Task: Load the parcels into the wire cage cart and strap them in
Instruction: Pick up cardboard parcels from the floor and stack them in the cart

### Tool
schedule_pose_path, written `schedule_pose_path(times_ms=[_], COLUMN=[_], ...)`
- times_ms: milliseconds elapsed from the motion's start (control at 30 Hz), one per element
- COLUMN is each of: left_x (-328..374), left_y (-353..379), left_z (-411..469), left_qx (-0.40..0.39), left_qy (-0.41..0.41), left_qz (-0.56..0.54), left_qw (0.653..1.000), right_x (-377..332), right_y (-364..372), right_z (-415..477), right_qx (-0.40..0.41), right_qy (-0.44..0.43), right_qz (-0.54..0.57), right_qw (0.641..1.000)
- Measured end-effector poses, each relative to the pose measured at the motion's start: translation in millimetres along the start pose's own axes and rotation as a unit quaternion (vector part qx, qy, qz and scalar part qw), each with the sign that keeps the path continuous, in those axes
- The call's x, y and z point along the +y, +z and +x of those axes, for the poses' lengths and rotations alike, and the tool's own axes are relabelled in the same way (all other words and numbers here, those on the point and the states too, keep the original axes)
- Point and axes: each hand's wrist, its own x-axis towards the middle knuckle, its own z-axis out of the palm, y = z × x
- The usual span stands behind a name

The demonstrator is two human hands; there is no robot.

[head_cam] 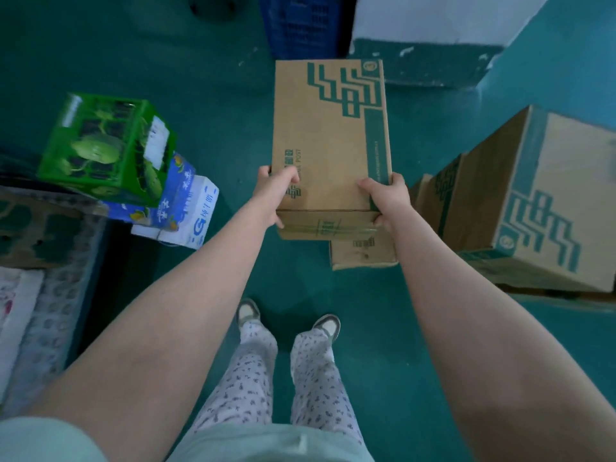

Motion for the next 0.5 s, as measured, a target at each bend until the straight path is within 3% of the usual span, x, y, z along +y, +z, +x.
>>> schedule_pose_path(times_ms=[500], left_x=[31], left_y=[-146], left_z=[-64], left_qx=[0.075], left_qy=[0.043], left_qz=[-0.096], left_qw=[0.992], right_x=[-91], right_y=[100], right_z=[-91], right_qx=[-0.075], right_qy=[-0.086], right_qz=[-0.048], right_qw=[0.992])
